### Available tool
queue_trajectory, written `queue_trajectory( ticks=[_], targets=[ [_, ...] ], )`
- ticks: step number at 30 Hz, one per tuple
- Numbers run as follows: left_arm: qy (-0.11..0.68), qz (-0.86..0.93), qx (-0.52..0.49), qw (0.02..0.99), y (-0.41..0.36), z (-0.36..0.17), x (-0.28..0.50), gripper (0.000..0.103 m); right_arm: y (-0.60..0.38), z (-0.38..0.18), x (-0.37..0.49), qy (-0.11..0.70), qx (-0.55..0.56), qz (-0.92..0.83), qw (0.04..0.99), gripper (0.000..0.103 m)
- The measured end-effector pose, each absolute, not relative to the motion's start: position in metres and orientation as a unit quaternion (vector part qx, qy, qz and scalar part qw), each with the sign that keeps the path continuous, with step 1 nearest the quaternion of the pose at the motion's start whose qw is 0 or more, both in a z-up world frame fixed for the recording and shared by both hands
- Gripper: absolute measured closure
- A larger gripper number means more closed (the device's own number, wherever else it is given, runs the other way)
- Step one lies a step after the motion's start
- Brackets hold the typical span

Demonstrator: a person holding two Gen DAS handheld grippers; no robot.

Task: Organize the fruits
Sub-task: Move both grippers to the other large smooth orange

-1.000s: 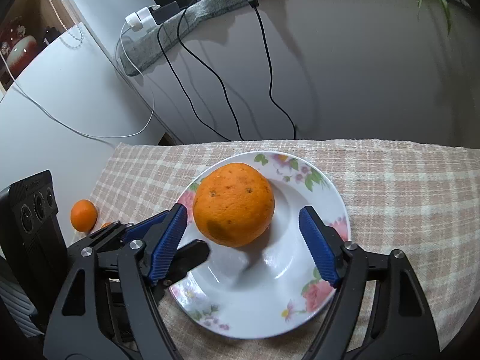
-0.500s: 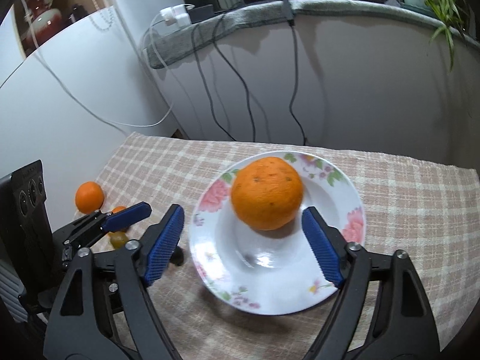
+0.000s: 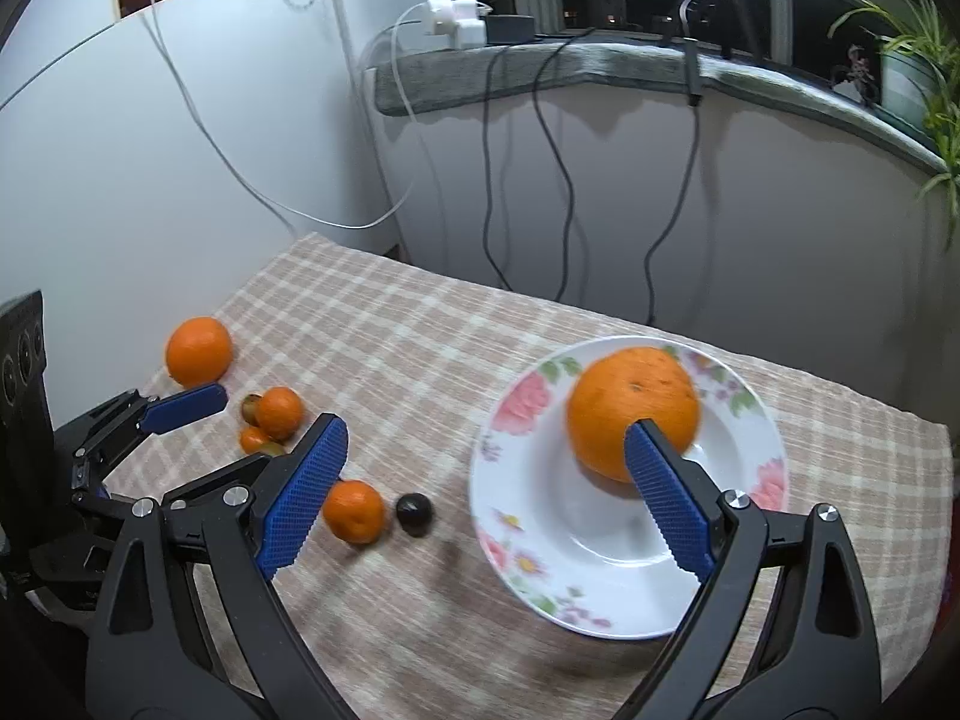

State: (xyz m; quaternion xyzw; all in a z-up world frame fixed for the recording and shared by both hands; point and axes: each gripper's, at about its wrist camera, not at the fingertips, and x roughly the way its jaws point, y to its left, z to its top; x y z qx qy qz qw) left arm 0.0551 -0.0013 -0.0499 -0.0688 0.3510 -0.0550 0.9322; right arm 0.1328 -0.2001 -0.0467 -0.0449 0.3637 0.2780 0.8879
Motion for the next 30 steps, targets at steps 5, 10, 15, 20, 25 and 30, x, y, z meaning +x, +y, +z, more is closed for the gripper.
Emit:
queue_trajectory(
  ticks=[5,10,15,20,25,30],
  targets=[
    [0.356,-0.025,-0.089,0.930,0.030,-0.056,0.042,0.025,-0.178,-0.048,0.133,0.367,-0.051,0.298,0.879,0.007],
    [0.354,0.005,-0.116,0.928,0.064,-0.059,0.034,0.025,-0.154,-0.049,0.137,0.374,-0.047,0.326,0.867,0.007],
    [0.350,0.035,-0.133,0.927,0.093,-0.062,0.027,0.025,-0.121,-0.049,0.140,0.380,-0.046,0.364,0.849,0.007],
    [0.349,0.057,-0.153,0.923,0.121,-0.069,0.026,0.025,-0.088,-0.056,0.146,0.395,-0.046,0.393,0.829,0.007],
    [0.353,0.062,-0.170,0.918,0.141,-0.077,0.029,0.027,-0.055,-0.064,0.152,0.404,-0.047,0.416,0.813,0.007],
    [0.357,0.063,-0.179,0.915,0.156,-0.082,0.034,0.029,-0.022,-0.072,0.159,0.422,-0.034,0.444,0.789,0.007]
  ],
)
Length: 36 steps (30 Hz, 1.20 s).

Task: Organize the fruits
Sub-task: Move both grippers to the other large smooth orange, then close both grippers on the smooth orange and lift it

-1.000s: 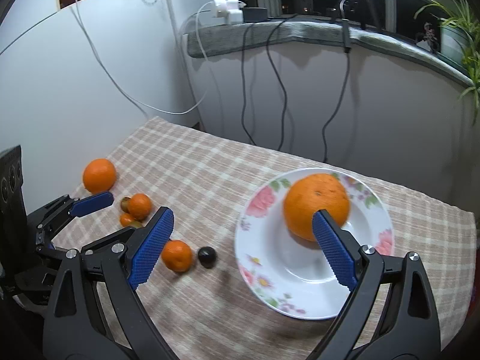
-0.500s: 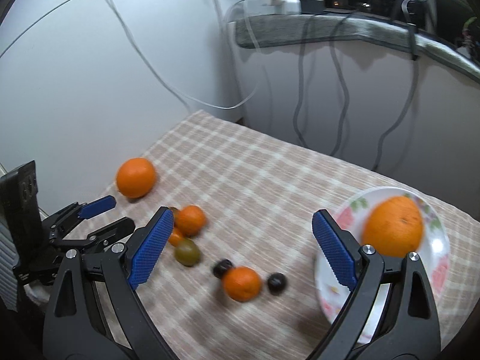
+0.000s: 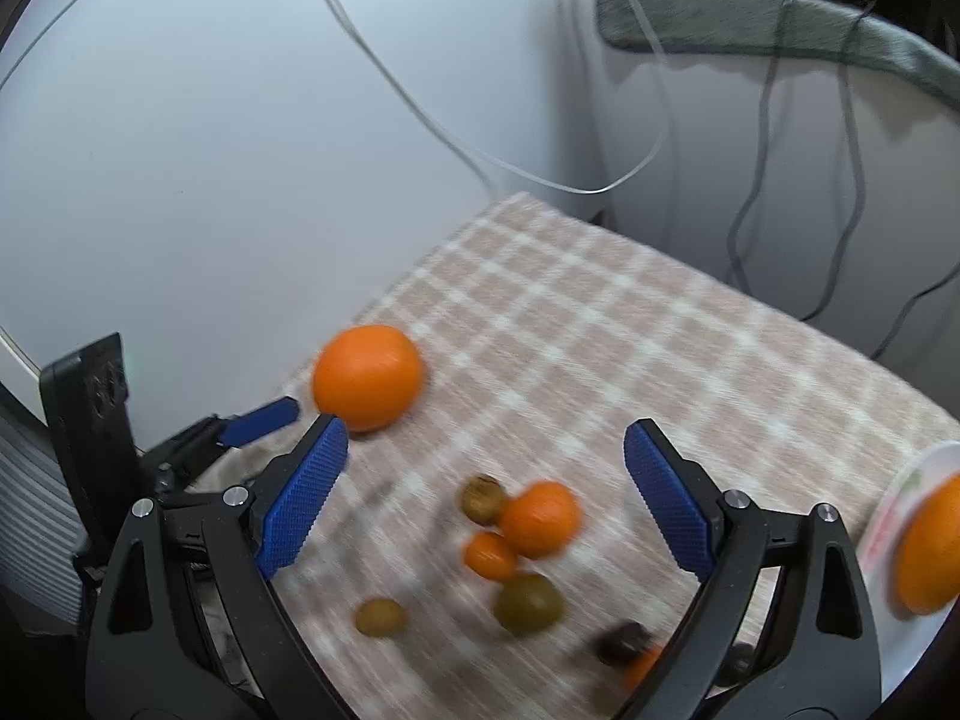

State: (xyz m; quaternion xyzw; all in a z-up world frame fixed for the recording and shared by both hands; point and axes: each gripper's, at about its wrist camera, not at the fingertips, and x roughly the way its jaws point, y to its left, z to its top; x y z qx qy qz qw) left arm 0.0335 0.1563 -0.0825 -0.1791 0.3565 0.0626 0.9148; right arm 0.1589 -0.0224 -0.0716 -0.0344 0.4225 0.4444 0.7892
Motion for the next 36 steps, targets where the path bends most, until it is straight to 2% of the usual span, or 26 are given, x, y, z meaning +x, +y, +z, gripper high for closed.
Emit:
queue_trajectory(
  ticks=[6,8,12,14,29,30,32,36],
  targets=[
    [0.360,0.056,-0.195,0.911,0.168,-0.088,0.038,0.037,0.013,-0.082,0.169,0.450,-0.016,0.465,0.762,0.008],
    [0.361,0.056,-0.197,0.910,0.170,-0.089,0.040,0.037,0.025,-0.086,0.171,0.459,-0.015,0.472,0.753,0.014],
    [0.363,0.055,-0.205,0.907,0.176,-0.092,0.045,0.037,0.041,-0.096,0.174,0.470,-0.017,0.473,0.745,0.016],
    [0.366,0.054,-0.206,0.906,0.177,-0.094,0.047,0.037,0.047,-0.100,0.176,0.479,-0.011,0.477,0.737,0.020],
    [0.376,0.034,-0.221,0.899,0.183,-0.103,0.057,0.042,0.073,-0.117,0.176,0.502,-0.019,0.493,0.710,0.020],
    [0.376,0.034,-0.220,0.899,0.183,-0.103,0.057,0.042,0.074,-0.119,0.176,0.504,-0.020,0.493,0.709,0.021],
    [0.376,0.034,-0.222,0.899,0.183,-0.103,0.057,0.042,0.077,-0.123,0.176,0.510,-0.017,0.497,0.702,0.030],
    [0.374,0.034,-0.221,0.900,0.183,-0.103,0.057,0.042,0.079,-0.124,0.175,0.509,-0.016,0.498,0.702,0.032]
  ],
)
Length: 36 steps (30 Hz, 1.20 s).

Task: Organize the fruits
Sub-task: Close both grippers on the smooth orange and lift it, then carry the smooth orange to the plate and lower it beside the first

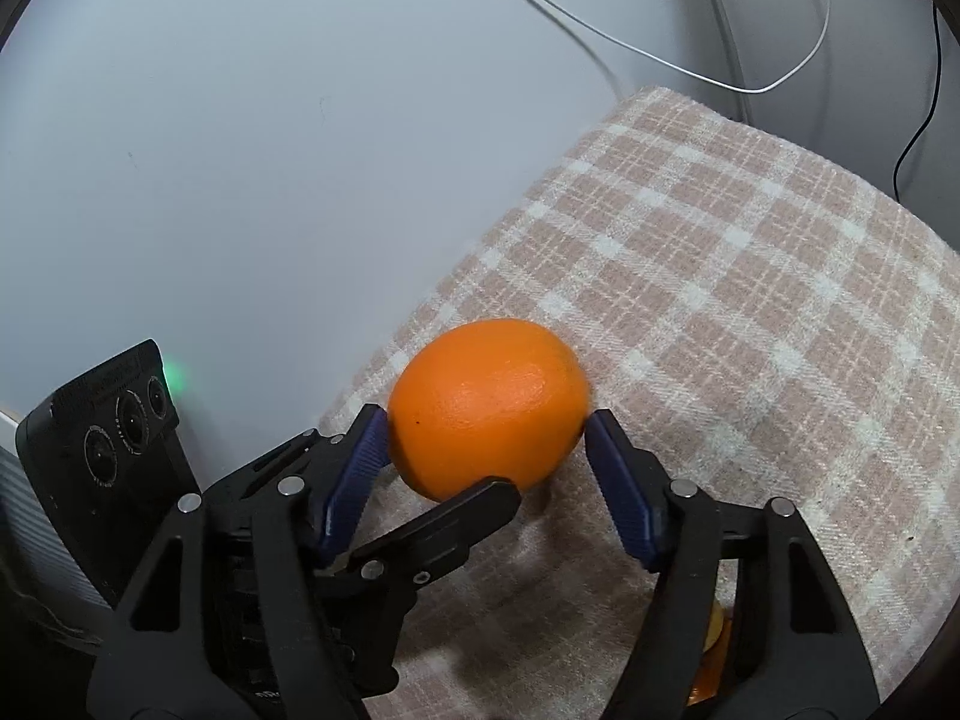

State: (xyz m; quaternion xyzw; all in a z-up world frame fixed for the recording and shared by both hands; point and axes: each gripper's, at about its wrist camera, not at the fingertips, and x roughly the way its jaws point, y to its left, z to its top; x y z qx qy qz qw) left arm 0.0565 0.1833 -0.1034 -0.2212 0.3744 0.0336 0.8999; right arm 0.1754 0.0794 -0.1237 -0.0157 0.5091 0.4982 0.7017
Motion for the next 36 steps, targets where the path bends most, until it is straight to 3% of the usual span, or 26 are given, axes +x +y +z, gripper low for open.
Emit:
queue_trajectory(
  ticks=[21,36],
  targets=[
    [0.352,0.026,-0.191,0.916,0.150,-0.076,0.053,0.043,0.040,-0.089,0.164,0.477,-0.015,0.496,0.726,0.034],
    [0.336,-0.027,-0.157,0.928,0.069,-0.052,0.059,0.043,-0.053,-0.060,0.154,0.451,0.020,0.459,0.765,0.034]
  ],
)
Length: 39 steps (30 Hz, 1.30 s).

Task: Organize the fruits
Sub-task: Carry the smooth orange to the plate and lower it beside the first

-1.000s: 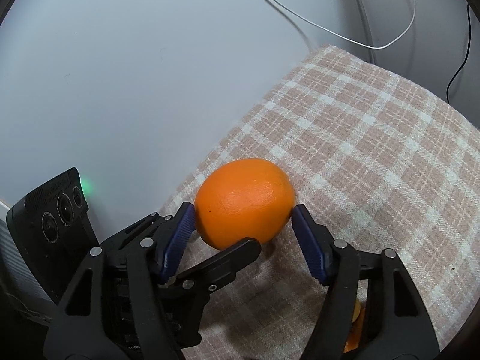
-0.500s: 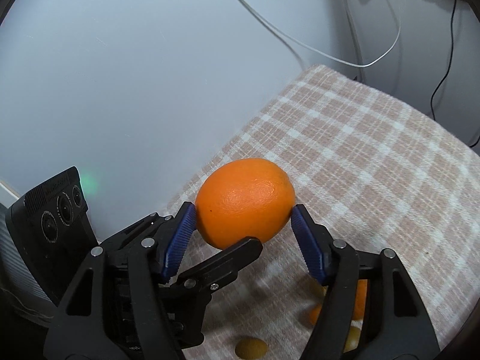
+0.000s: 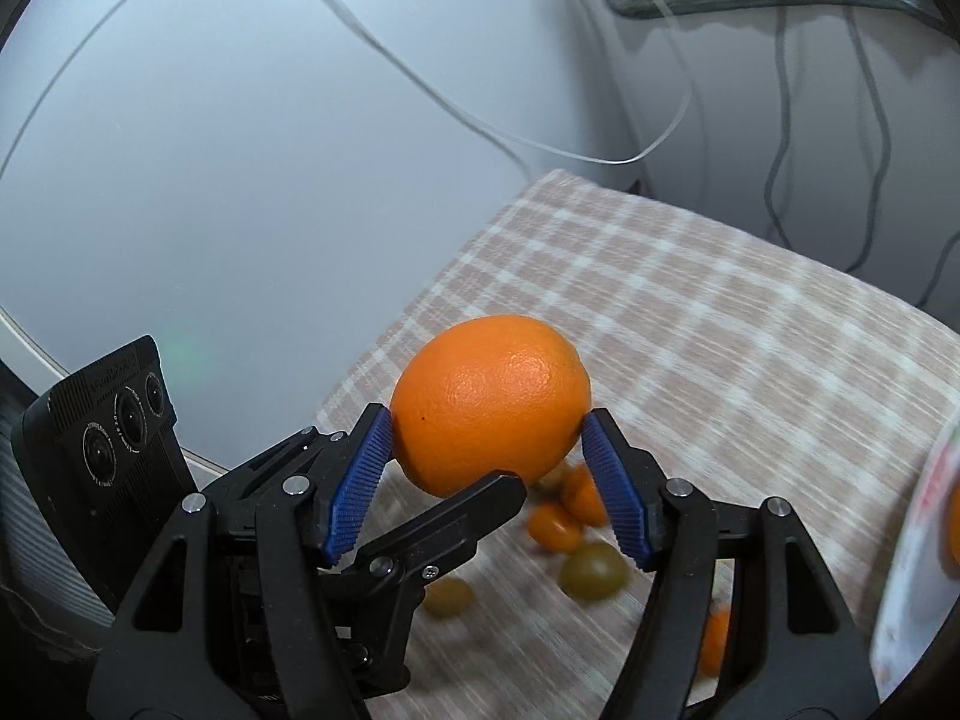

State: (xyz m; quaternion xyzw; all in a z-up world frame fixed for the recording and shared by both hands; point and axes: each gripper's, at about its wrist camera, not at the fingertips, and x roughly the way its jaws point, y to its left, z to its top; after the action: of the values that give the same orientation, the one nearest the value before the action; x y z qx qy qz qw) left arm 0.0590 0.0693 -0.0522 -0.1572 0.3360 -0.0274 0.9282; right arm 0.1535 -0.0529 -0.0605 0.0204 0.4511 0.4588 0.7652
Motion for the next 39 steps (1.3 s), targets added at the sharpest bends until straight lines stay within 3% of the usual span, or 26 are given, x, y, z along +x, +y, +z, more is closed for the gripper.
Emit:
queue_trajectory(
  ticks=[39],
  targets=[
    [0.383,-0.237,-0.095,0.888,-0.149,-0.060,0.108,0.043,-0.304,-0.066,0.146,0.436,0.128,0.269,0.849,0.034]
  ],
)
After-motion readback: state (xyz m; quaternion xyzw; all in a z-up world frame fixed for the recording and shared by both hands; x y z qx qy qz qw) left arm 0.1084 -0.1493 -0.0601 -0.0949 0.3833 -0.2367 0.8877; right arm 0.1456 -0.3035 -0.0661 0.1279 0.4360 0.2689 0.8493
